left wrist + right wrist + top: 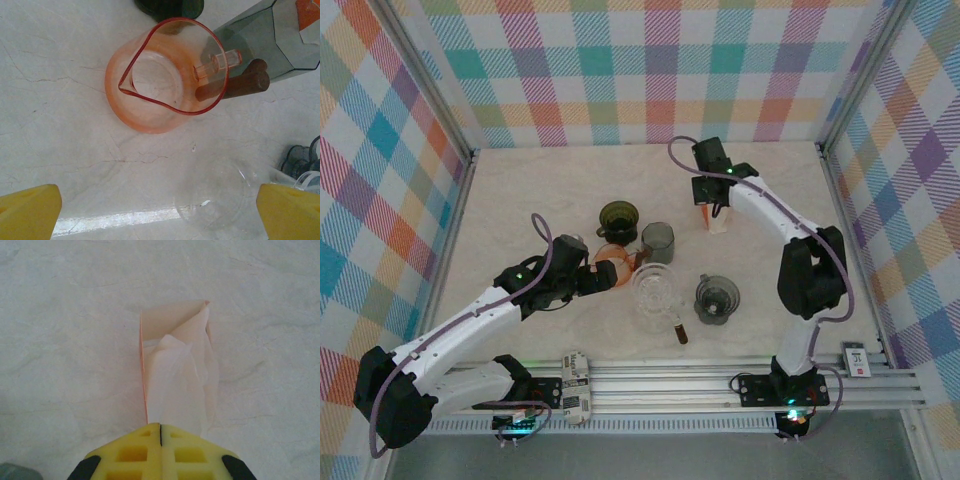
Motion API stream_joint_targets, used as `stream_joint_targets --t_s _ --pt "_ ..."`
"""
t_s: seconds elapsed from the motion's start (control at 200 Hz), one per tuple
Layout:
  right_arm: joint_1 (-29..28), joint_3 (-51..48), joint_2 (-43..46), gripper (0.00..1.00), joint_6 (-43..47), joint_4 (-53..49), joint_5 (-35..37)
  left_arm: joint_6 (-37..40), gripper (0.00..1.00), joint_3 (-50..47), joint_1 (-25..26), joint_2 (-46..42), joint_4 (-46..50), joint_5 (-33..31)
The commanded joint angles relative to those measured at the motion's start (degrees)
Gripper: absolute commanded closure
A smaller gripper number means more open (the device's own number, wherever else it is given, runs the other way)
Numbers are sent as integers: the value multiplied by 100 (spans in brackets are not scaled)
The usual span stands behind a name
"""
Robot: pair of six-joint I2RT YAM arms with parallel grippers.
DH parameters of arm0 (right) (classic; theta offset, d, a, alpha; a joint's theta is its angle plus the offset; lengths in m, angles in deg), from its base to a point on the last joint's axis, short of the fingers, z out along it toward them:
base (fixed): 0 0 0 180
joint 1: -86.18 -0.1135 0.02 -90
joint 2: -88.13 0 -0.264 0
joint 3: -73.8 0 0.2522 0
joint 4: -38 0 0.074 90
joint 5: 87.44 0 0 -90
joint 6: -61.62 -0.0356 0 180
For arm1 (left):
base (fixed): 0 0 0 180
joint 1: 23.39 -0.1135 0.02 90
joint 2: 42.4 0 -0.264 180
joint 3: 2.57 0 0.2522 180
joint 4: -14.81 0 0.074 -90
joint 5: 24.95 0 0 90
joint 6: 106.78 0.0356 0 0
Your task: Place the coffee filter in the dripper
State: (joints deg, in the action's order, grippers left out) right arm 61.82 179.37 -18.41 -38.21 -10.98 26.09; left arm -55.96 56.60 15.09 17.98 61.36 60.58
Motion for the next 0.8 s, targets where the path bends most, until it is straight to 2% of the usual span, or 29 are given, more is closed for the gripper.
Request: stream_joint_targets --t_s 0.0,0.795 --pt "-33 -147 335 100 -89 57 -126 45 0 130 -51 -4 50 52" --pt "-131 -1060 1510 100 -173 284 -455 23 0 494 -51 172 262 305"
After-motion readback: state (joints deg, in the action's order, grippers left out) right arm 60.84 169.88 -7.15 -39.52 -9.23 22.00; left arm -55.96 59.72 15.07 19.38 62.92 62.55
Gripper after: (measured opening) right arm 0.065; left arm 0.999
